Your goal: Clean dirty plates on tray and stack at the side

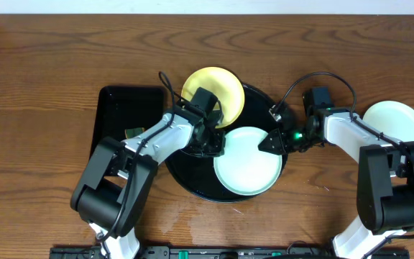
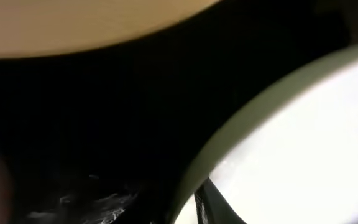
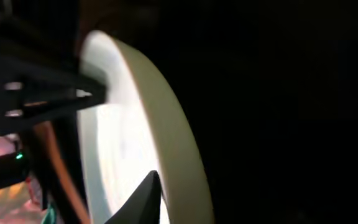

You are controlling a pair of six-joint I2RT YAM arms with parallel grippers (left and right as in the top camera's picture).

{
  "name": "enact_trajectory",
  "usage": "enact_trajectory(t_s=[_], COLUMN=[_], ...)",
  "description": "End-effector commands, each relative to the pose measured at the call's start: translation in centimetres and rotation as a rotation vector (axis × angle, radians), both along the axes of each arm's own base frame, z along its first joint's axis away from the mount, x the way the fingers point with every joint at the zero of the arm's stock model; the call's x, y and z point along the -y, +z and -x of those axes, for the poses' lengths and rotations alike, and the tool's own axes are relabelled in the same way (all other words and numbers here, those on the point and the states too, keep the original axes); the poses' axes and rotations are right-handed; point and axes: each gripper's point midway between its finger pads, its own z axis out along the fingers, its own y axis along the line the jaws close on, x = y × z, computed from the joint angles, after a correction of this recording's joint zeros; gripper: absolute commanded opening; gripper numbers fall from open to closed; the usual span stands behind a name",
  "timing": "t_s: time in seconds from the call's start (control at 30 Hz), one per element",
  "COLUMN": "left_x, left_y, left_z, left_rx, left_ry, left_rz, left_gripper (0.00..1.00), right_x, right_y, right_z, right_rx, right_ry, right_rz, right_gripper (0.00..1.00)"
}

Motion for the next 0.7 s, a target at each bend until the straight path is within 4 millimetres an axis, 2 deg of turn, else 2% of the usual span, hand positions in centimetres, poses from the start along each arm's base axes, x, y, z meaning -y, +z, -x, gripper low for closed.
enact_trajectory(t_s=[0.0, 0.1, 0.17, 0.2, 0.27, 0.3, 0.5, 0.53, 0.67], left_x=[0.0, 0.0, 0.0, -0.1, -0.2, -0.4, -2.8, -3.8, -6.4], left_y=[-0.8, -0.8, -0.8, -0.8, -0.3, 0.1, 5.3, 6.9, 10.7], left_z=[0.6, 0.6, 0.6, 0.6, 0.4, 0.2, -2.0, -2.5, -3.6], left_rx=[-0.027, -0.028, -0.029, -0.031, -0.029, -0.029, 0.027, 0.06, 0.146], left_ry=[-0.002, -0.002, -0.002, 0.0, 0.007, 0.013, 0.097, 0.126, 0.202], left_rz=[-0.008, -0.008, -0.008, -0.009, -0.007, -0.007, 0.02, 0.035, 0.067], left_gripper=[0.19, 0.19, 0.19, 0.18, 0.2, 0.25, 0.33, 0.35, 0.41], right_x=[-1.3, -1.0, -0.3, 0.1, 0.9, 1.0, 1.2, 1.5, 1.8], right_y=[1.0, 0.7, -0.1, -0.5, -1.2, -1.3, 0.0, 0.5, 2.7], right_z=[0.4, 0.4, 0.2, 0.1, -0.1, -0.2, -1.8, -2.4, -4.2], right_rx=[0.02, 0.006, -0.019, -0.032, -0.045, -0.04, 0.035, 0.067, 0.162], right_ry=[0.05, 0.035, -0.004, -0.027, -0.058, -0.06, -0.068, -0.074, -0.088], right_rz=[-0.1, -0.07, -0.006, 0.03, 0.087, 0.097, 0.117, 0.135, 0.172], right_gripper=[0.23, 0.18, 0.04, 0.01, 0.01, 0.01, 0.01, 0.01, 0.01])
